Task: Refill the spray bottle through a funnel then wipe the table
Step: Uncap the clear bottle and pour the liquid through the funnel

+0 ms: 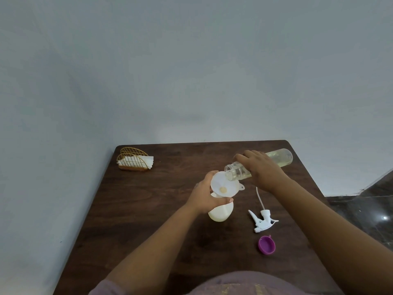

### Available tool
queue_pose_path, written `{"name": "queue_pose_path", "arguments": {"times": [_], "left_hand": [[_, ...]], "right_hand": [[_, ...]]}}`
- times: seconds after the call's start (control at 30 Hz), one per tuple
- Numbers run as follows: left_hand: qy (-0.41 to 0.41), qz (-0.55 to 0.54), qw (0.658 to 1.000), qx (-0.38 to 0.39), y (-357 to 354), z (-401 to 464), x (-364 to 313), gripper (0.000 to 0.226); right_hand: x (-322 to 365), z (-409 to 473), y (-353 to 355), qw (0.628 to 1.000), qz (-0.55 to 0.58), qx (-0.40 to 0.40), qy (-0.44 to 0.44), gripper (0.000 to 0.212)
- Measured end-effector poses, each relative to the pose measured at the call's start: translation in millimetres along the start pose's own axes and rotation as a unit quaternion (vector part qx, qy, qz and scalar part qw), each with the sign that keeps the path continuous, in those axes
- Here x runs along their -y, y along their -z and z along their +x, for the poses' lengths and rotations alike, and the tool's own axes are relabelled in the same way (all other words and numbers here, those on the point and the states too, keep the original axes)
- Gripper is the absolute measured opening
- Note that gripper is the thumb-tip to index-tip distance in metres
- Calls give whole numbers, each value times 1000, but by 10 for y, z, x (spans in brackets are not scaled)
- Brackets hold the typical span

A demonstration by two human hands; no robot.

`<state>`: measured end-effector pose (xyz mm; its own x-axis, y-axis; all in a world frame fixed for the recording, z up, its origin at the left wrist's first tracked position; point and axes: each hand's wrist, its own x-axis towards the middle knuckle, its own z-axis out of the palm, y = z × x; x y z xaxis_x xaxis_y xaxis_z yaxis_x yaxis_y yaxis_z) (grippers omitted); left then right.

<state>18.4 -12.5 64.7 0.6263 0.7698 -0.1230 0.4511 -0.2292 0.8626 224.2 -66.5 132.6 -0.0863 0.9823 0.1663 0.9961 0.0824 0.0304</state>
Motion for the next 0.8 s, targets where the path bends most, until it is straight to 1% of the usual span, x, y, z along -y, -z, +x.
{"name": "queue_pose_path", "arguments": {"times": [0.2,0.8], "left_hand": [[-1,5,1000,0,-2,5,3,89],[1,5,1000,2,-6,11,9,90]], "right_hand": [[0,6,-5,1000,2,5,-2,50],[50,9,38,1000,3,5,-6,46]]}}
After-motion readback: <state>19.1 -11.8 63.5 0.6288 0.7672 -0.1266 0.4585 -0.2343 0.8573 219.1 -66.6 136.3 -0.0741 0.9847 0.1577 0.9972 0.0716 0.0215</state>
